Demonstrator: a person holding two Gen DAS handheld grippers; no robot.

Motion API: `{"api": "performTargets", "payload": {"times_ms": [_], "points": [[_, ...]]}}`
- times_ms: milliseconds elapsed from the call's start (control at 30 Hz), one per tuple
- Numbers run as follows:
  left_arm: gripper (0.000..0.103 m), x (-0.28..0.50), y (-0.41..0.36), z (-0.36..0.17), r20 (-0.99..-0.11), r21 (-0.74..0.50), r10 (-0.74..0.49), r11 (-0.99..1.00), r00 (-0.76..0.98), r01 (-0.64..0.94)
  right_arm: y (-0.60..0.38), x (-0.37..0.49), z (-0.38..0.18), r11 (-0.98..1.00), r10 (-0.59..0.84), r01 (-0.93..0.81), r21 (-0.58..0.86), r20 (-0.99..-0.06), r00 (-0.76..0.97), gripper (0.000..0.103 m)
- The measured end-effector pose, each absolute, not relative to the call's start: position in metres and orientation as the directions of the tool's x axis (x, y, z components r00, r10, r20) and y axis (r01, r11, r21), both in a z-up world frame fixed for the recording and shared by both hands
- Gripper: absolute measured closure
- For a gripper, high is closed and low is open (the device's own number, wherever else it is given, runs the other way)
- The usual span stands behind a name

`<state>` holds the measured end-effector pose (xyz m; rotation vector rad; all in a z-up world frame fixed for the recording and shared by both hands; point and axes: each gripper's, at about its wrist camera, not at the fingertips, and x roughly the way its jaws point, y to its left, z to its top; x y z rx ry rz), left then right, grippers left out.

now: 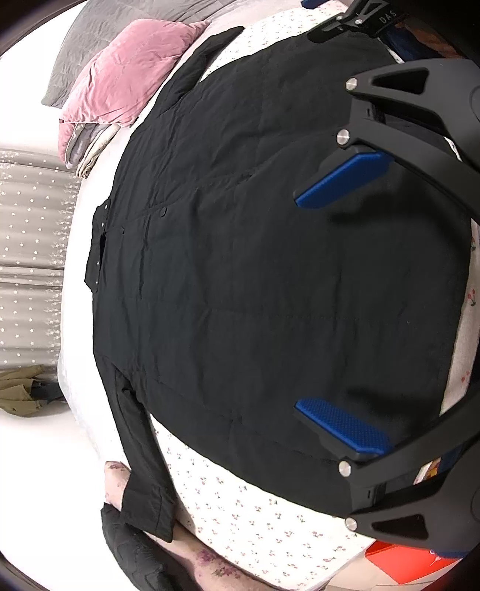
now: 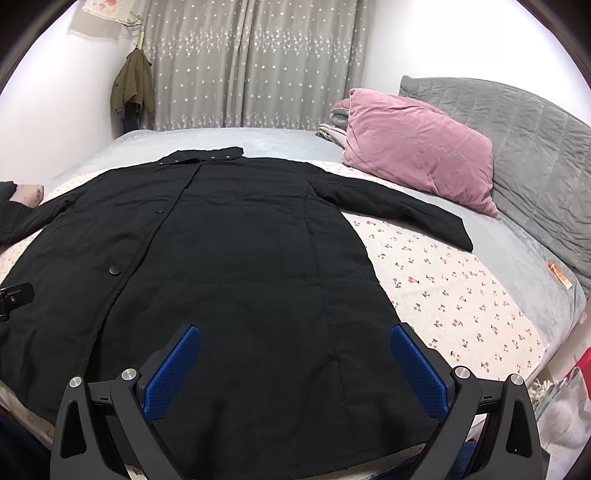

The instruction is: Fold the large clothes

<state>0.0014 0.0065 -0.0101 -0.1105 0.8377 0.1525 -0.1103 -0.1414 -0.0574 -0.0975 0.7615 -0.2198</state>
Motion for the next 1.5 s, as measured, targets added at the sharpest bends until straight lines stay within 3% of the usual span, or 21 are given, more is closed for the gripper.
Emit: {"api": "performTargets", "payload": {"times_ms": [400,567,700,800,1000,1133,1200,1367,1467,1500], "points": [[0.001,0.004,0.015,-0.003,-0.736,-0.062,0.087,0.979,0.671,-0.195,-0.139,-0.108,-0.049,0.978,-0.206,0.133,-0.159,-0.658,0.724,0.0],[0.001,0.017,0.027,0.019,-0.715,-0.086,0.099,0.97,0.692,-0.228,-0.181,-0.085,-0.021,0.983,-0.137,0.183,-0.004,-0.681,0.72,0.0],[0.001,0.036,0.033,0.044,-0.701,-0.15,0.071,0.958,0.71,-0.245,-0.24,-0.04,-0.013,0.944,0.045,0.217,0.249,-0.747,0.663,0.0],[0.001,0.058,0.03,0.057,-0.725,-0.184,0.034,0.953,0.687,-0.242,-0.3,-0.015,-0.013,0.837,0.047,0.371,0.402,-0.729,0.683,0.0],[0.001,0.115,0.026,0.079,-0.746,-0.205,0.009,0.948,0.666,-0.243,-0.387,0.027,-0.029,0.634,0.094,0.514,0.577,-0.718,0.69,0.0],[0.001,0.152,0.035,0.061,-0.774,-0.292,-0.052,0.914,0.631,-0.283,-0.442,0.043,-0.066,0.448,0.087,0.596,0.666,-0.696,0.712,0.0],[0.001,0.164,0.039,0.045,-0.784,-0.289,-0.051,0.912,0.619,-0.291,-0.463,0.05,-0.072,0.41,0.081,0.604,0.683,-0.687,0.722,0.003],[0.001,0.192,0.056,-0.011,-0.85,-0.23,-0.02,0.913,0.526,-0.337,-0.513,0.064,-0.076,0.389,-0.087,0.649,0.654,-0.675,0.733,0.006],[0.001,0.196,0.072,-0.024,-0.857,-0.217,0.027,0.887,0.515,-0.408,-0.532,0.081,-0.092,0.357,-0.113,0.67,0.652,-0.681,0.723,0.016],[0.001,0.197,0.074,-0.029,-0.861,-0.235,0.012,0.877,0.508,-0.419,-0.538,0.086,-0.098,0.342,-0.114,0.675,0.654,-0.684,0.72,0.026]]}}
